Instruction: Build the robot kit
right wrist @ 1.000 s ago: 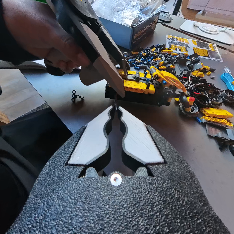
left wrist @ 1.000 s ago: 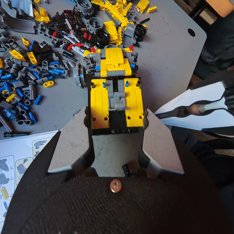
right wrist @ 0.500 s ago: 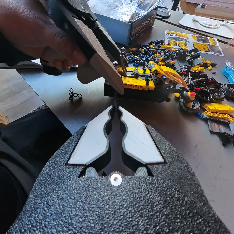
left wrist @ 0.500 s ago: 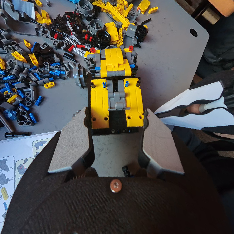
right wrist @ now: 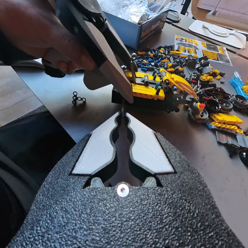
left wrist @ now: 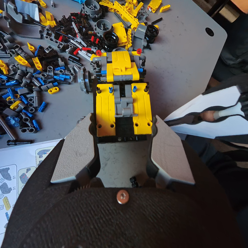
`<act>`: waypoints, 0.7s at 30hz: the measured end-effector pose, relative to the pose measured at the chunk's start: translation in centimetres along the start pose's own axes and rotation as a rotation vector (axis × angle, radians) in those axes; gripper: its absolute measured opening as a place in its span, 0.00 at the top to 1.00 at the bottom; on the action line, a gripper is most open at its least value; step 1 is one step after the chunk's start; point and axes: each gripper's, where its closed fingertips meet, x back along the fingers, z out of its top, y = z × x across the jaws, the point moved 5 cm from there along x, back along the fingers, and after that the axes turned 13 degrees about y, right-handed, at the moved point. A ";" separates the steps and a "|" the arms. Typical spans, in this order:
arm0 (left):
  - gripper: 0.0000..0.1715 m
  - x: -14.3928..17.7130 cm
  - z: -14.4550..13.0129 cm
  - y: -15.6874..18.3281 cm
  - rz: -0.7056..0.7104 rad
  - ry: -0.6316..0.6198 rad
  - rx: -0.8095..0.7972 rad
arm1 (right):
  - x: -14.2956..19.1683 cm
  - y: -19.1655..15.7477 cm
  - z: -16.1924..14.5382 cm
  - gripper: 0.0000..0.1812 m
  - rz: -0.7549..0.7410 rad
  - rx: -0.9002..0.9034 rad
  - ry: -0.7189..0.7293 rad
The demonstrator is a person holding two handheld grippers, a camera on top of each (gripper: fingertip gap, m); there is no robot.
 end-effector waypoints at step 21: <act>0.63 -0.5 -0.5 1.8 -0.039 -0.006 -0.001 | -1.1 -0.1 -0.1 0.98 0.009 -0.088 0.052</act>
